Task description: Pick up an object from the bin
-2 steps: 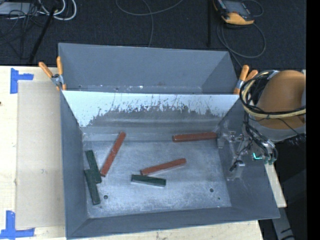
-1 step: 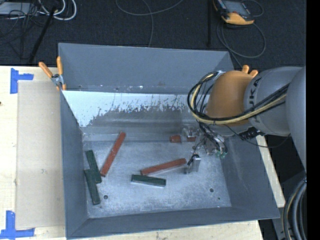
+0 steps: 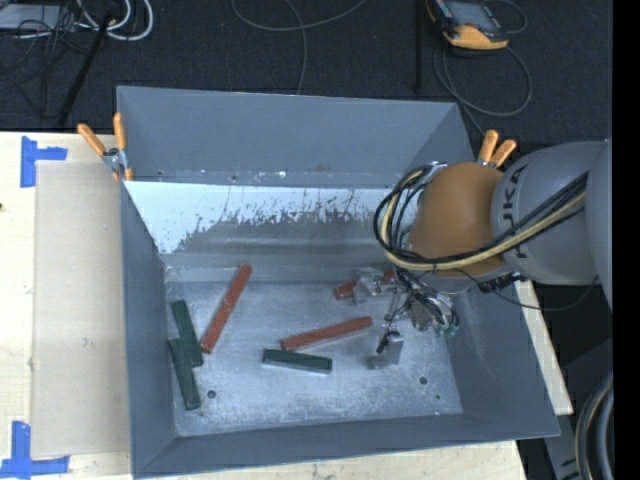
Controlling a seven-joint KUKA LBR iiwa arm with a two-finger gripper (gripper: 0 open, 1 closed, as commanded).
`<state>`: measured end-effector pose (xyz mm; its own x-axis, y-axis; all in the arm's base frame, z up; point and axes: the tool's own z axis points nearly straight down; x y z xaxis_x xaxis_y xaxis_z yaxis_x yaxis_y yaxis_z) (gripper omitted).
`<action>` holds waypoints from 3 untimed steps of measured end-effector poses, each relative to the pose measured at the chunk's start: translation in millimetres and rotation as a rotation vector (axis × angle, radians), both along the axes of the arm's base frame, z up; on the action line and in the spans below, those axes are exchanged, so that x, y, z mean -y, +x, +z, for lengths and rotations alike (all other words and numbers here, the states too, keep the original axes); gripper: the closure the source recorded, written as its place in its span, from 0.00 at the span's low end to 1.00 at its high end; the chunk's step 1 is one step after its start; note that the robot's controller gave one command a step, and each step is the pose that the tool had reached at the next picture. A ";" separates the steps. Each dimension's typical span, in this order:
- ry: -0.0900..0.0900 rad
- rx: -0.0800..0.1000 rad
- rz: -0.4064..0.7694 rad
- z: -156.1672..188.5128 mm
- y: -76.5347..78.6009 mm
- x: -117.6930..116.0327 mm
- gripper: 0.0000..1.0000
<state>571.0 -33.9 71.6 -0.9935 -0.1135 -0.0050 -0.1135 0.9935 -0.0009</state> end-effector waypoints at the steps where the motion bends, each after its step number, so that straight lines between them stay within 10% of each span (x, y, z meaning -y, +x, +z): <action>1: -0.002 0.000 0.460 -0.7 12.3 -12.4 0.00; 2: -0.001 -0.001 0.816 -1.5 40.9 -46.4 0.00; 3: 0.000 -0.003 0.811 -1.4 40.7 -45.3 1.00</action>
Offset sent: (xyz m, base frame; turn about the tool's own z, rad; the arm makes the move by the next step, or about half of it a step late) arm 0.0107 0.0116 -0.0016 -0.4599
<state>611.7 11.5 70.2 -0.6020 -0.7985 -0.0029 -0.7985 0.6020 0.0006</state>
